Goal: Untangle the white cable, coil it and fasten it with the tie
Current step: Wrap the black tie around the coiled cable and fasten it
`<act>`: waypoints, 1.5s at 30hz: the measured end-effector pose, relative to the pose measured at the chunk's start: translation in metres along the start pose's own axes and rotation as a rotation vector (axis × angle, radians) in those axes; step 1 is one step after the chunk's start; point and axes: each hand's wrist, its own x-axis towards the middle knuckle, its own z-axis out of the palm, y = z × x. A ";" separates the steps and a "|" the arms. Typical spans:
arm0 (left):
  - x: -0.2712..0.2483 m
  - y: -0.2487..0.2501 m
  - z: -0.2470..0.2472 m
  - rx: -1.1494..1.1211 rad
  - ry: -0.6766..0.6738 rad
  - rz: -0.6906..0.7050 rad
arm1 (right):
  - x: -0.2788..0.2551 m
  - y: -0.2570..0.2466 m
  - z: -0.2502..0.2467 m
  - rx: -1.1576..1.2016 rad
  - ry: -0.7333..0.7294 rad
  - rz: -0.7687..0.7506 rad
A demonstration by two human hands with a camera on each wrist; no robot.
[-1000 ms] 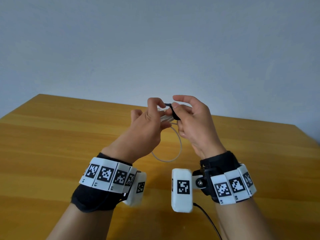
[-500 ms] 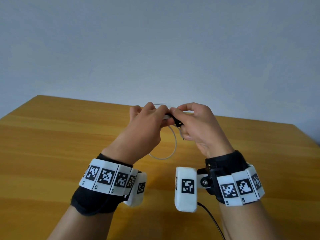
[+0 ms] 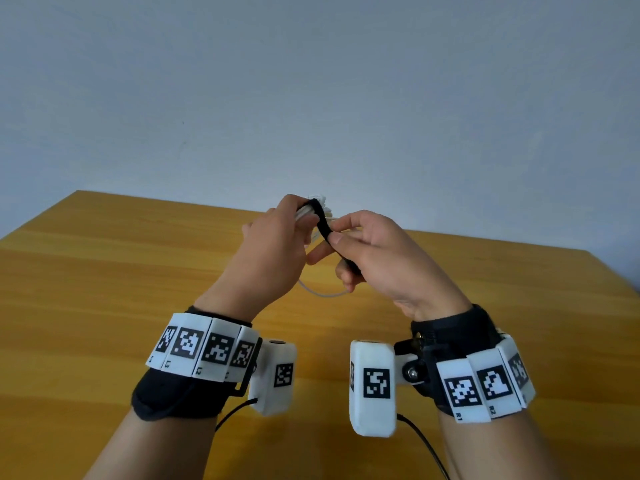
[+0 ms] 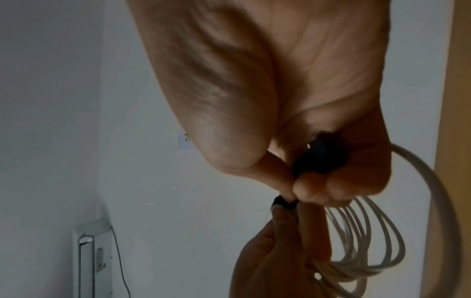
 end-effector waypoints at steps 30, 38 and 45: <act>-0.002 0.011 -0.002 -0.282 0.007 -0.040 | 0.013 0.018 0.013 -0.120 0.255 -0.075; -0.003 0.010 -0.001 -0.266 0.019 0.001 | 0.017 0.025 0.024 -0.141 0.471 -0.255; -0.004 0.012 -0.003 -0.223 0.070 0.036 | 0.022 0.019 0.030 0.349 0.313 -0.148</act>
